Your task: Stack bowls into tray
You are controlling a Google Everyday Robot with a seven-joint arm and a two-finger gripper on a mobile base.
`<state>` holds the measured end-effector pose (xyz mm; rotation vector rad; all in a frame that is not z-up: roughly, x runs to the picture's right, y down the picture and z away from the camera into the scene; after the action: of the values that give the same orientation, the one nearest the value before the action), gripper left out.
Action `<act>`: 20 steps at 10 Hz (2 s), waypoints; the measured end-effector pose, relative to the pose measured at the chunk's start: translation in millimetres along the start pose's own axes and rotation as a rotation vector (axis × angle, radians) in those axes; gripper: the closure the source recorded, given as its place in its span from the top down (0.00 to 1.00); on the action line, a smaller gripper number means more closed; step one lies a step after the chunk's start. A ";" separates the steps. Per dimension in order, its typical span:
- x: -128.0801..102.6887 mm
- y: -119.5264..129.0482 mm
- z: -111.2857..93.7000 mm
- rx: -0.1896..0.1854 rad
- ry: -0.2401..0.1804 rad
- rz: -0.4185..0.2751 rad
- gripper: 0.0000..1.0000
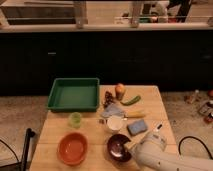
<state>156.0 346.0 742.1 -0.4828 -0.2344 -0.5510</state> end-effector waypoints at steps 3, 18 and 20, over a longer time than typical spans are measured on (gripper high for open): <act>-1.8 0.1 0.2 -0.003 0.000 -0.016 0.79; -28.9 -27.4 -21.4 -0.060 0.030 -0.137 0.15; -28.6 -25.5 -24.3 -0.051 0.027 -0.136 0.01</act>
<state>120.3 327.6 720.9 -0.5108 -0.2287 -0.6976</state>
